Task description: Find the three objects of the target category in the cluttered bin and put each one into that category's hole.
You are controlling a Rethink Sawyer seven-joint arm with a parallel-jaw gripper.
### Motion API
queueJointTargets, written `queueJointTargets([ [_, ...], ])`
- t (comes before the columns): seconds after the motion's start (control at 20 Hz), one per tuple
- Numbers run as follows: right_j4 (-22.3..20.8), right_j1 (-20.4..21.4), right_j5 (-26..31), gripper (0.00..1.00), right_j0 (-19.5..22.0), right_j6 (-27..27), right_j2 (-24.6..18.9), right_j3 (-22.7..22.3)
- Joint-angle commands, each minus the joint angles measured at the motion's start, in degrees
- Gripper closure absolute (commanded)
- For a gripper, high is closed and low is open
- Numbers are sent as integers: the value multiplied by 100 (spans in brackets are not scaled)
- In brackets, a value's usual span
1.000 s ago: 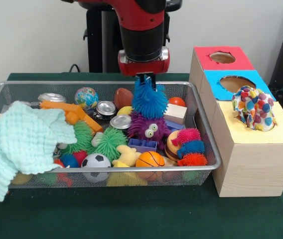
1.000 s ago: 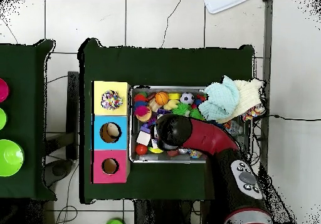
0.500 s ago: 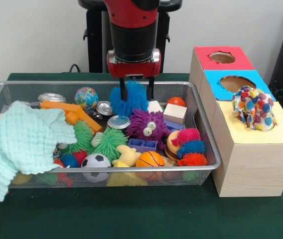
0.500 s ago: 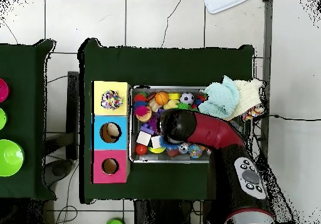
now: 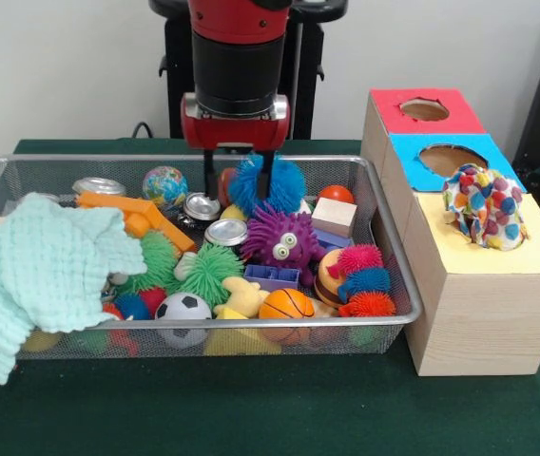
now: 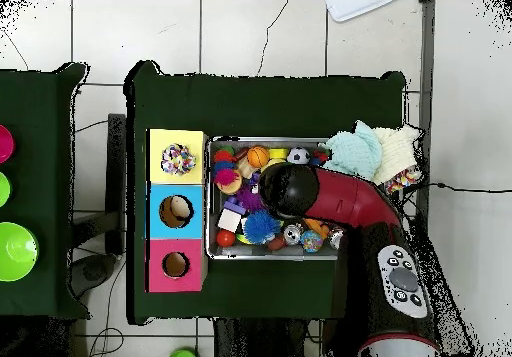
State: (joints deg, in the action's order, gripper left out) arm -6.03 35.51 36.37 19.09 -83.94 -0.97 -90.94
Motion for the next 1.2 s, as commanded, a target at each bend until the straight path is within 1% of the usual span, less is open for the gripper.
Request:
queueJointTargets([
  [0.05, -653, -142, 247, 0, -25, -220, 246, 817],
  [0.35, -964, -307, -89, 0, 82, -122, 197, 1287],
  [0.6, -1114, -707, -456, 0, 303, -79, -29, 1587],
  [0.65, -1127, -800, -458, 0, 346, -64, -64, 1641],
  [0.75, -1110, -927, -463, 0, 470, 37, -207, 1628],
  [0.85, -1090, -1030, -546, 0, 524, -11, -265, 1615],
  [1.0, -1046, -1103, -686, 0, 545, -149, -261, 1566],
  [1.2, -948, -1143, -696, 0, 616, -143, -374, 1481],
])
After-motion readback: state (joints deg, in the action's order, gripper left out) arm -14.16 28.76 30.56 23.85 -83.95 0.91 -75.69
